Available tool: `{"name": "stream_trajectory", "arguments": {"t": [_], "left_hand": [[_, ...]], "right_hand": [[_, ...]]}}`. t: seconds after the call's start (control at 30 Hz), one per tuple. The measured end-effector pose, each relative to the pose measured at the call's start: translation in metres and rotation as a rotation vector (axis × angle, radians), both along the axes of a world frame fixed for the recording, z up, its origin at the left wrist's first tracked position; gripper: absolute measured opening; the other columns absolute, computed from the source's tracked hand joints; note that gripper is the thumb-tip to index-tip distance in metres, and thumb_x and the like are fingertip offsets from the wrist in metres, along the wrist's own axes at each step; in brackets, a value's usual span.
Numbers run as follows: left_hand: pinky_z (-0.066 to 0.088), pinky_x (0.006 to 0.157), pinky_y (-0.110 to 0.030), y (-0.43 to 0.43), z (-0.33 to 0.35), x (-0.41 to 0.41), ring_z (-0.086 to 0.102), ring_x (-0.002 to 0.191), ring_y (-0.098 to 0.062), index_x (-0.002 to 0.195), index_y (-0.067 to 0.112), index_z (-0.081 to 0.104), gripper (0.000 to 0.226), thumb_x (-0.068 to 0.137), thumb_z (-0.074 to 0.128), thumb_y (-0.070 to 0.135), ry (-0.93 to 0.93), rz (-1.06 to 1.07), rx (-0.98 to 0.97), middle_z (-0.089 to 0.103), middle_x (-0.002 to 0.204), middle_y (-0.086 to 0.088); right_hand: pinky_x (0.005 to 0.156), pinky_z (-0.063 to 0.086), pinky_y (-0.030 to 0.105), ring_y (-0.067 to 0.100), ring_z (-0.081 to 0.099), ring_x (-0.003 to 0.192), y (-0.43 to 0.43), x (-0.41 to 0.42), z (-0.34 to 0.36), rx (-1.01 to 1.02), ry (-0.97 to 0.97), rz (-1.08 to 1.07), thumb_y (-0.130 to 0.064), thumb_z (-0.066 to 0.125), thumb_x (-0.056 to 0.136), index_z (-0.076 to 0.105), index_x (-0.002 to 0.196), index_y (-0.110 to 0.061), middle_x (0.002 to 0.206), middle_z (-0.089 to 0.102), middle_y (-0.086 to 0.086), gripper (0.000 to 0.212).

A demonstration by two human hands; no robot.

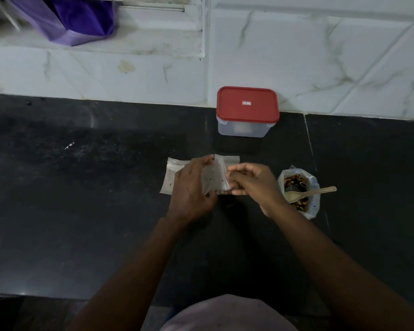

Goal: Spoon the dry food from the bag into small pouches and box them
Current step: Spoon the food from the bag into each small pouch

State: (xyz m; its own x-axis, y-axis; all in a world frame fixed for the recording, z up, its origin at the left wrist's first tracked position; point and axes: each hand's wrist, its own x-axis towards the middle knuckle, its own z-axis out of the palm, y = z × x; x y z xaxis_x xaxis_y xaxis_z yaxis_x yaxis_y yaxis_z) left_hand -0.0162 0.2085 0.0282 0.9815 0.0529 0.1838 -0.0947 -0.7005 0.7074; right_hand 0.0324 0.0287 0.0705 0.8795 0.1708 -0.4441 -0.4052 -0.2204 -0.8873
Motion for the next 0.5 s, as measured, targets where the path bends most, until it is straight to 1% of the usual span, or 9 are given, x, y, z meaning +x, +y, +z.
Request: {"name": "stream_trajectory", "arguments": {"t": [0.1,0.2,0.27,0.33,0.4,0.5], "left_hand": [[0.044,0.110,-0.045,-0.015,0.001,0.003,0.048,0.128,-0.013,0.146,0.024,0.041,0.085,0.070,0.079,0.020,0.016,-0.085,0.064,0.048,0.139,0.005],[0.040,0.113,-0.043,-0.030,0.002,0.004,0.044,0.130,-0.013,0.150,0.021,0.040,0.089,0.070,0.080,0.023,0.017,-0.167,0.099,0.041,0.141,0.005],[0.039,0.113,-0.042,-0.040,0.002,0.005,0.043,0.131,-0.013,0.151,0.021,0.040,0.092,0.070,0.083,0.030,0.012,-0.216,0.085,0.040,0.142,0.005],[0.035,0.114,-0.037,-0.048,0.004,0.007,0.041,0.131,-0.010,0.151,0.025,0.040,0.093,0.070,0.085,0.039,0.026,-0.251,0.048,0.040,0.143,0.007],[0.033,0.113,-0.036,-0.055,0.005,0.009,0.040,0.131,-0.008,0.148,0.027,0.041,0.091,0.070,0.084,0.043,0.025,-0.269,0.010,0.040,0.143,0.008],[0.037,0.111,-0.037,-0.061,0.006,0.012,0.046,0.130,-0.010,0.142,0.026,0.047,0.083,0.070,0.083,0.046,0.001,-0.287,-0.023,0.047,0.139,0.008]], "right_hand": [[0.069,0.063,0.028,0.015,0.077,0.081,-0.018,-0.003,0.005,-0.046,-0.060,0.008,-0.011,0.077,0.087,0.075,0.107,-0.015,0.090,0.078,0.004,0.020],[0.067,0.063,0.029,0.014,0.077,0.082,-0.029,-0.006,0.006,-0.067,-0.081,0.020,-0.010,0.078,0.085,0.074,0.108,-0.016,0.092,0.078,0.002,0.024],[0.066,0.062,0.029,0.013,0.077,0.083,-0.036,-0.008,0.006,-0.056,-0.079,0.024,-0.010,0.078,0.086,0.075,0.108,-0.015,0.093,0.078,0.002,0.022],[0.065,0.061,0.028,0.014,0.077,0.084,-0.043,-0.010,0.005,-0.012,-0.054,0.005,-0.007,0.076,0.088,0.075,0.106,-0.013,0.094,0.078,0.004,0.020],[0.065,0.060,0.027,0.016,0.077,0.085,-0.051,-0.011,0.005,0.033,-0.018,-0.027,-0.005,0.075,0.088,0.074,0.106,-0.011,0.096,0.078,0.007,0.018],[0.072,0.063,0.033,0.021,0.077,0.092,-0.062,-0.011,0.003,0.062,0.015,-0.032,-0.007,0.076,0.089,0.074,0.105,-0.012,0.098,0.078,0.009,0.017]]}}
